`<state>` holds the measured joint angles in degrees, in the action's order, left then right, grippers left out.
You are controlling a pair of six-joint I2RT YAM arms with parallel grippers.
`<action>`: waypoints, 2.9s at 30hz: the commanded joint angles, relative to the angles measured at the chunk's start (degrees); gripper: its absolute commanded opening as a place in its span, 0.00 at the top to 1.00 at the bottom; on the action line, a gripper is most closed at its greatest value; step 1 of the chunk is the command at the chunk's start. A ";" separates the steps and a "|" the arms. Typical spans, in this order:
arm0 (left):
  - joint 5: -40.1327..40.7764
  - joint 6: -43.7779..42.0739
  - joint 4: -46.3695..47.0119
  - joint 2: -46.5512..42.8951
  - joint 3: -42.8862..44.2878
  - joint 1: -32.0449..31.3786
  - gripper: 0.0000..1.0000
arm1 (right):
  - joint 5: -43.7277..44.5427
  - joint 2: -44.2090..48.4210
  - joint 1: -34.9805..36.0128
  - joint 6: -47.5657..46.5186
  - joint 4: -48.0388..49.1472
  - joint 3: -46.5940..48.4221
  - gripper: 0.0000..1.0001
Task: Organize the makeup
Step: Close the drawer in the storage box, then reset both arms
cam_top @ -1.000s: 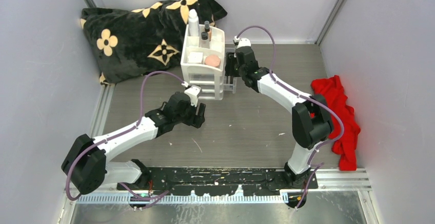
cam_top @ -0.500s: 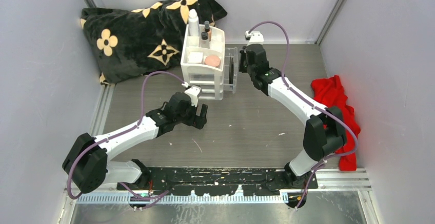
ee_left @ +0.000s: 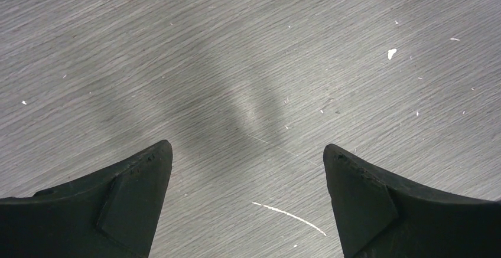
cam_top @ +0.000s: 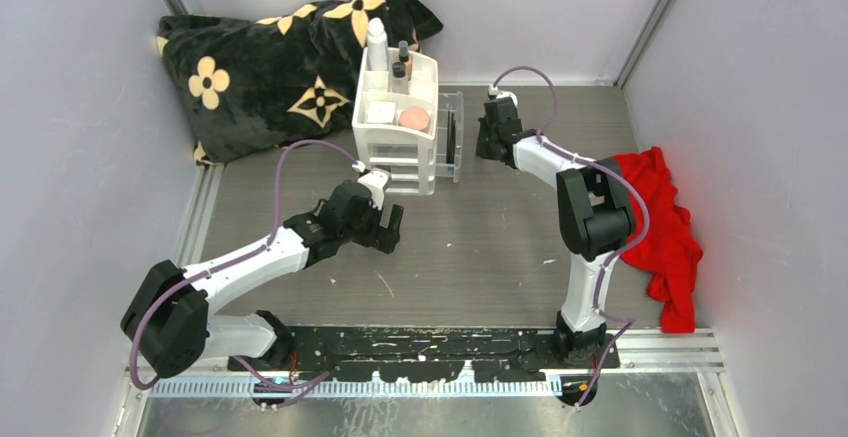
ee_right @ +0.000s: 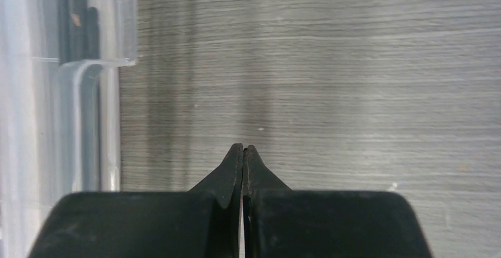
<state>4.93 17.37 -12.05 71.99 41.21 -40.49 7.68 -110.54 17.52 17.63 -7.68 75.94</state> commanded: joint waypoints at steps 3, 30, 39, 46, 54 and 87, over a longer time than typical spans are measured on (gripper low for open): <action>1.47 0.34 0.43 -2.11 1.04 0.24 0.01 | -2.65 -1.38 2.62 0.39 0.47 9.75 0.99; 2.90 -1.20 0.53 -4.71 -1.57 3.45 0.00 | -7.84 -1.56 9.19 -1.44 2.92 11.75 0.92; 4.07 -4.00 -0.18 -6.56 -1.64 9.56 0.00 | -3.20 11.76 2.69 -5.53 3.14 -0.73 0.20; 6.28 -6.32 3.13 -7.39 -3.84 15.85 0.00 | -4.94 24.12 -3.74 -10.02 7.88 -13.90 0.00; 10.10 -6.93 11.45 -9.41 -9.36 27.63 0.00 | -2.75 33.61 -6.87 -11.30 11.86 -29.16 0.00; -5.54 -14.64 66.17 16.78 -20.87 40.49 0.00 | -3.51 38.72 -14.34 -19.05 60.75 -62.52 0.00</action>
<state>1.63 2.57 49.58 88.97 18.57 -0.34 3.81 -67.68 3.90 -0.27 33.74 16.32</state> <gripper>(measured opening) 0.998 0.999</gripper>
